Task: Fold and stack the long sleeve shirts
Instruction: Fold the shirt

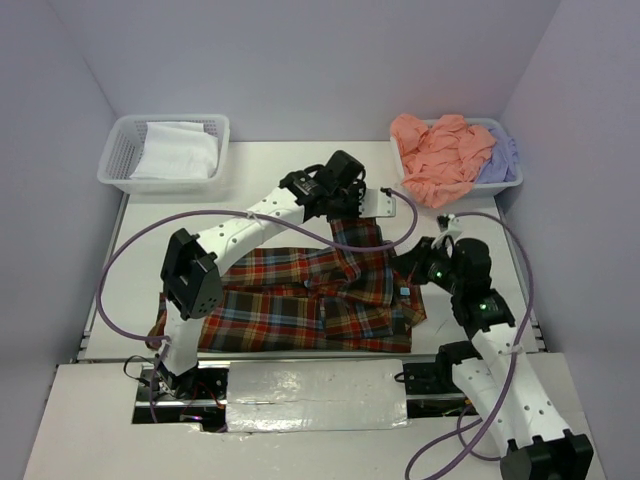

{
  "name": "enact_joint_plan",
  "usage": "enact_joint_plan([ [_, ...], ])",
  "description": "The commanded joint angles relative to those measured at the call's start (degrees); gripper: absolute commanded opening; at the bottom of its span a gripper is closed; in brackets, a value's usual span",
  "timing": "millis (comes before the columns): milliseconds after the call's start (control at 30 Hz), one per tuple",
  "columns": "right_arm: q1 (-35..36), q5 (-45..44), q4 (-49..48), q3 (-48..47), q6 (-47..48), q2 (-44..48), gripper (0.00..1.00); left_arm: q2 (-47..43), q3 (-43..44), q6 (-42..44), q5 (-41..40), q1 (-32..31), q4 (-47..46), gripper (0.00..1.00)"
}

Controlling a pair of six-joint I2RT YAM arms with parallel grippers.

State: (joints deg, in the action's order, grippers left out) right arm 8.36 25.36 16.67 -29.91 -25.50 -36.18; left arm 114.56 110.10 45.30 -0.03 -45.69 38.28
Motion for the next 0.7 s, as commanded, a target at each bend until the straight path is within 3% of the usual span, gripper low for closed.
enact_joint_plan([
  [0,1.04,5.83,-12.24,7.04,-9.90,0.59,0.01,0.22,3.79,1.72,-4.98,0.34,-4.88,0.00],
  [100,2.62,5.23,-21.22,11.54,-13.79,-2.74,0.00,0.05,4.59,1.63,-4.01,0.34,-5.32,0.00],
  [200,7.27,0.67,-25.09,9.79,-11.87,-8.36,0.00,-0.13,4.51,1.98,-2.61,0.25,-4.54,0.00],
  [533,14.14,3.02,-36.44,1.44,-7.90,-36.11,0.00,-0.31,2.48,1.72,-0.49,-0.54,-3.04,0.01],
  [667,15.71,4.87,-42.49,1.08,-9.04,-42.73,0.00,-0.48,2.40,1.20,-0.50,-0.54,-3.13,0.03],
])
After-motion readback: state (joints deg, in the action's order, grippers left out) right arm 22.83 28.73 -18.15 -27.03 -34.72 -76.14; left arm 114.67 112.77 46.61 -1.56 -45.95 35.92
